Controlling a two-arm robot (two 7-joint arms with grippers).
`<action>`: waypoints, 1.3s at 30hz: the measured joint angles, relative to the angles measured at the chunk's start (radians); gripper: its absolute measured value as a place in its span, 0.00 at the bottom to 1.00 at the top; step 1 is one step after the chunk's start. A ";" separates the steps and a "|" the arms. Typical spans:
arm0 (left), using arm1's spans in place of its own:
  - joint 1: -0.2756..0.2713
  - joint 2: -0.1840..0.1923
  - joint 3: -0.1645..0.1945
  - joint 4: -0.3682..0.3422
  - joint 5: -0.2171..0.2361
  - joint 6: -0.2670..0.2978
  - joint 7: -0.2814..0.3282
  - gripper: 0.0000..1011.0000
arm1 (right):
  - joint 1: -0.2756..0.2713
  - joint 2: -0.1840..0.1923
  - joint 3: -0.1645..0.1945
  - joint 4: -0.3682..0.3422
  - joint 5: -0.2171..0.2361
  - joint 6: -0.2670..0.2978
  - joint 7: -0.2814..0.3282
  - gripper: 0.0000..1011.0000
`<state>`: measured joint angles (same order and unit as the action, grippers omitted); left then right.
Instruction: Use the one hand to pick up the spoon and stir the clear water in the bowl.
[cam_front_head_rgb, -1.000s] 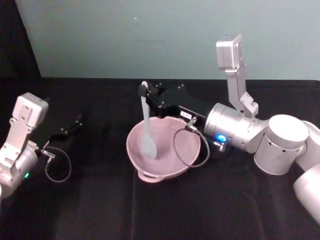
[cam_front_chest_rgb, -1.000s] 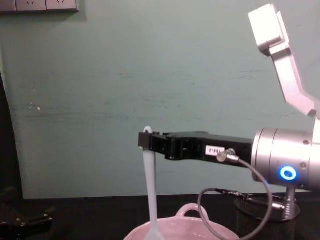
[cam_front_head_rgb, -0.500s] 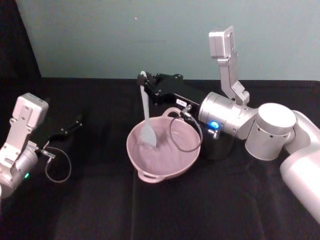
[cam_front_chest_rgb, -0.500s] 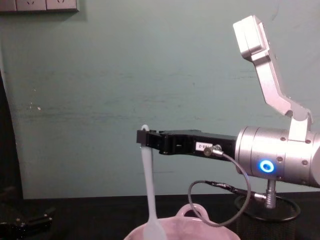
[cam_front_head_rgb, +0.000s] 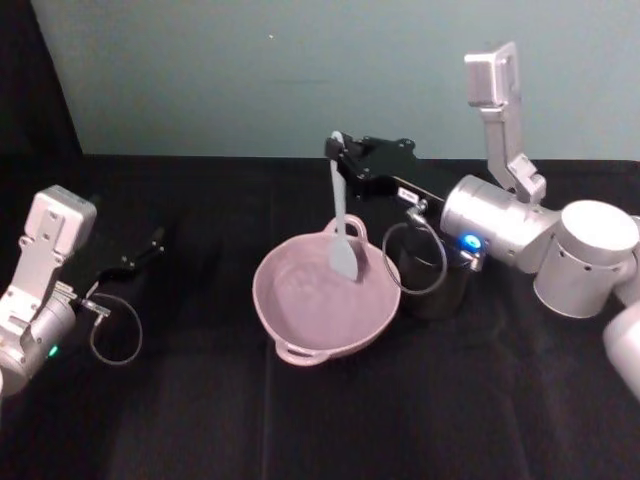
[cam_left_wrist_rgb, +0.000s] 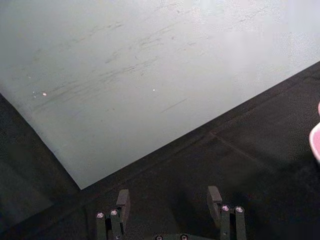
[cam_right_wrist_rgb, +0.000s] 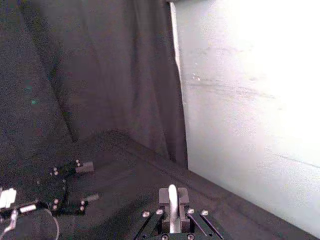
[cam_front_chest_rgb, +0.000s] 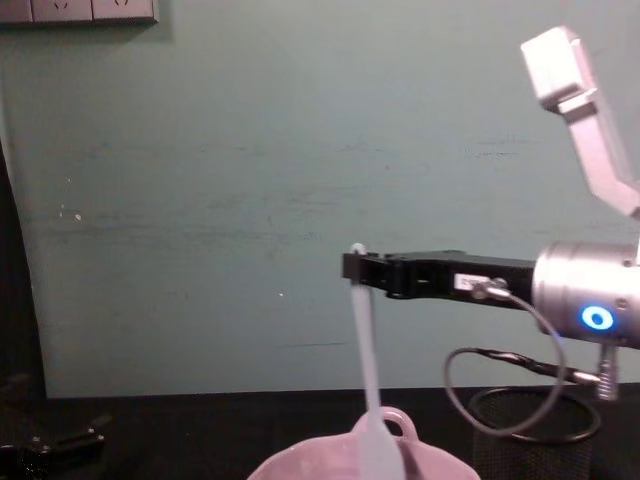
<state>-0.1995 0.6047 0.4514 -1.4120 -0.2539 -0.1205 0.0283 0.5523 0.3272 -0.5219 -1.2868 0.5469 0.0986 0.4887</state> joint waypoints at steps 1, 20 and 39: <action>0.000 0.000 0.000 0.000 0.000 0.000 0.000 1.00 | -0.005 0.005 0.003 -0.008 -0.001 0.003 -0.002 0.11; 0.000 0.000 0.000 0.000 0.000 0.000 0.000 1.00 | -0.101 0.045 -0.010 -0.173 0.015 0.082 -0.007 0.11; 0.000 0.000 0.000 0.000 0.000 0.000 0.000 1.00 | 0.052 -0.093 -0.057 0.079 0.016 0.000 0.051 0.11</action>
<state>-0.1996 0.6047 0.4515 -1.4120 -0.2539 -0.1205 0.0283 0.6040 0.2343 -0.5791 -1.2079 0.5628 0.0989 0.5394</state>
